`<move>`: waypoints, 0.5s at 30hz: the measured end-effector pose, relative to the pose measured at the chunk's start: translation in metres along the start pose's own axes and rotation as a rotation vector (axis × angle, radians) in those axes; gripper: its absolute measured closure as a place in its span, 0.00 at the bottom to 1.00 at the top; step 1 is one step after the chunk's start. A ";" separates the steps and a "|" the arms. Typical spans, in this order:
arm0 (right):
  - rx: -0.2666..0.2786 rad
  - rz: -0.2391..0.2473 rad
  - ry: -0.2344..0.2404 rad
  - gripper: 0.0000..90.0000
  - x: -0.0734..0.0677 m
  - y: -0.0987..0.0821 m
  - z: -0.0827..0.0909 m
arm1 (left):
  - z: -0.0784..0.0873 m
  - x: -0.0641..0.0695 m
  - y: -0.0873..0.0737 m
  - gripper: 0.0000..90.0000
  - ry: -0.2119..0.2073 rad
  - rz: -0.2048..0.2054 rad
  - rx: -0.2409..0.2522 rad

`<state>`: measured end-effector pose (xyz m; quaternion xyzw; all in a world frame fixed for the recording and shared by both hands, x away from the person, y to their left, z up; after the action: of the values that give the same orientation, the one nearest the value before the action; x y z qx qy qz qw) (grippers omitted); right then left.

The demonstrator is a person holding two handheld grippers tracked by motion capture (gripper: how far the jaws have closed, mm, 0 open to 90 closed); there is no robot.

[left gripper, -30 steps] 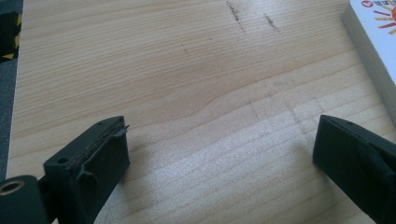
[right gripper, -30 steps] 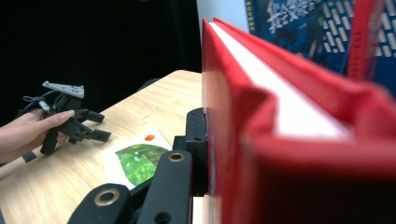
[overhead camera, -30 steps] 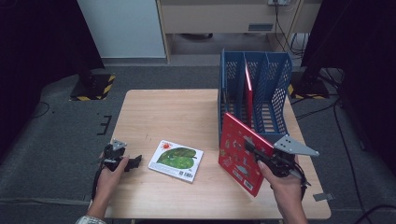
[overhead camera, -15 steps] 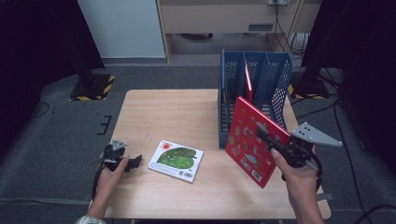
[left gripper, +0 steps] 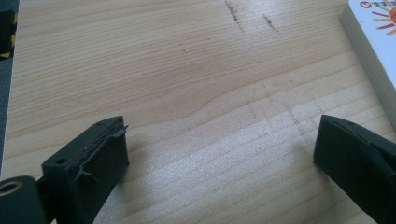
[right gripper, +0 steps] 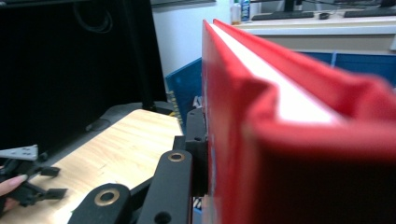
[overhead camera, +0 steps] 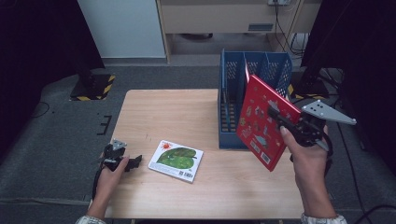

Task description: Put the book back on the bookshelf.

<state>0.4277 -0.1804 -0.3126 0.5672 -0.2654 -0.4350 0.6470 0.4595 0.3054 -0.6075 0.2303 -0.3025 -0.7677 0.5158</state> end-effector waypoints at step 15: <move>-0.016 -0.002 -0.113 0.88 0.039 0.003 -0.008 | -0.001 0.000 0.001 0.02 -0.004 0.000 -0.003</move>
<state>0.4536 -0.2098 -0.3172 0.5368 -0.2975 -0.4691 0.6351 0.4604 0.3046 -0.6078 0.2279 -0.3024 -0.7685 0.5157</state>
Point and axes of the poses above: each handheld gripper's, and its own axes: z roughly backward along the jaws, y roughly out of its top, x roughly to its right, the point moved 10 cm from there along -z, roughly forward along the jaws, and after that the axes turned 2 degrees about -z, right-handed, at the moved point
